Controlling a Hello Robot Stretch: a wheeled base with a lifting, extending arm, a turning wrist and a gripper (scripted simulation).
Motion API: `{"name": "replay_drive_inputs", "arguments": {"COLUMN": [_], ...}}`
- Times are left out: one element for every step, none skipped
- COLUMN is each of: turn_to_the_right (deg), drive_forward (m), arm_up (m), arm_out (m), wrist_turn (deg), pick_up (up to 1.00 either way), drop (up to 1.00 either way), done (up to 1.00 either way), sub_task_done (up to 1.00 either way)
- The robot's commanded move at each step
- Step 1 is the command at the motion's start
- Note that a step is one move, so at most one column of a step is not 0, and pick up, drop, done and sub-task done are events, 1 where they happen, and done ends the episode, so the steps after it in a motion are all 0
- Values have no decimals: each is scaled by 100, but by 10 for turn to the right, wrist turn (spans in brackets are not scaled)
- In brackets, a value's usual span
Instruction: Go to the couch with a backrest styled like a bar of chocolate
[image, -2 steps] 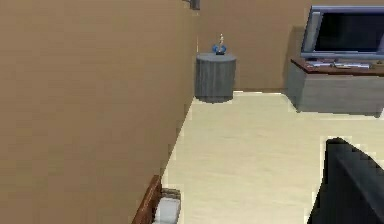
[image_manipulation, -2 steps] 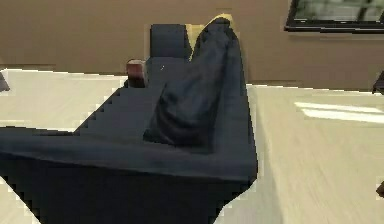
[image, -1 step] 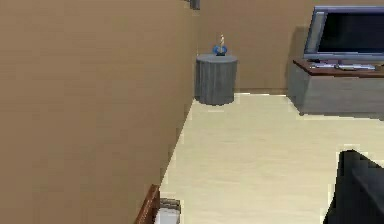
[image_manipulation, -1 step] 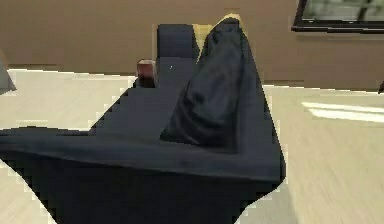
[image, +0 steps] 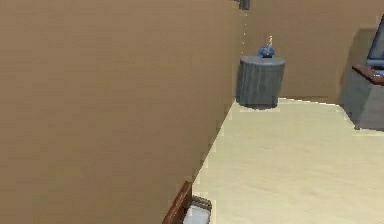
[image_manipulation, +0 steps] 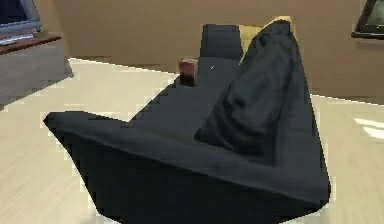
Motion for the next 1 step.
{"name": "replay_drive_inputs", "arguments": {"turn_to_the_right": [0], "drive_forward": [0], "arm_up": [0], "arm_out": [0], "wrist_turn": [0], "pick_up": [0], "drop": [0], "done": [100], "sub_task_done": [0]}}
